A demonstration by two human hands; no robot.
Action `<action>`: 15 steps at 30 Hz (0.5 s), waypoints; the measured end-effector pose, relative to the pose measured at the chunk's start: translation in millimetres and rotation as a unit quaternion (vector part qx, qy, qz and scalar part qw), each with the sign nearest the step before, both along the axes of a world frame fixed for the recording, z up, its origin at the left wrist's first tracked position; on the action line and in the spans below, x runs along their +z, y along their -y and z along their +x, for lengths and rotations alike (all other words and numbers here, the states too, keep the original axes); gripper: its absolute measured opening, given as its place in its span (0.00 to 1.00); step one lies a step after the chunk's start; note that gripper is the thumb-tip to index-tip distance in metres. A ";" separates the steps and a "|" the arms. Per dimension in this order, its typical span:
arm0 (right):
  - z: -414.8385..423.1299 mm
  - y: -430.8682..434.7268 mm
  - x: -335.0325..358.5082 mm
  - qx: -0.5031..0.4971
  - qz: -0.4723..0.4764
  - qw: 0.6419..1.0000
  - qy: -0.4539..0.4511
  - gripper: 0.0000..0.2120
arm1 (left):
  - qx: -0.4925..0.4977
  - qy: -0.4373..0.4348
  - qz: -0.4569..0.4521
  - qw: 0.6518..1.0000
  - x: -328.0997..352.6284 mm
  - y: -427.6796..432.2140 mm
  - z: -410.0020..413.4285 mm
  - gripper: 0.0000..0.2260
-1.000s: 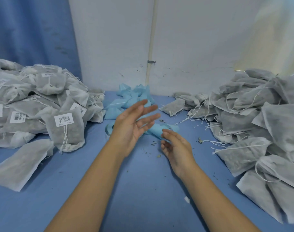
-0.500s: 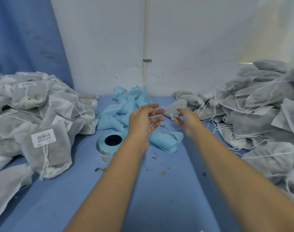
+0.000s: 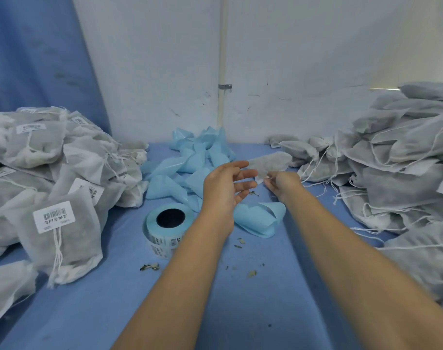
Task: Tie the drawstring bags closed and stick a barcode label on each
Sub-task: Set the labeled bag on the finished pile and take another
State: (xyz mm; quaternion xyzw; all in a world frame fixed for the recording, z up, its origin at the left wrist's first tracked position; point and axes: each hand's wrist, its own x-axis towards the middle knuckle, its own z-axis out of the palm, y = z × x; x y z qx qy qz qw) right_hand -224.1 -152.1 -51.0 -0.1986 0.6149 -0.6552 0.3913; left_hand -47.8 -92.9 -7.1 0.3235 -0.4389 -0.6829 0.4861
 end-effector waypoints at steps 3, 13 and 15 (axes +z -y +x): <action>4.0 -5.8 1.4 -0.016 -0.008 1.000 0.010 0.15 | -0.006 0.008 -0.004 1.000 -0.5 -5.8 2.2 0.11; 45.4 -76.2 50.1 0.009 -0.147 0.988 -0.036 0.16 | -0.103 0.107 0.025 0.989 -17.5 -51.3 16.4 0.09; 60.6 -97.6 53.2 0.012 -0.178 0.983 -0.040 0.15 | -0.085 0.097 0.031 0.991 -23.5 -55.7 21.4 0.09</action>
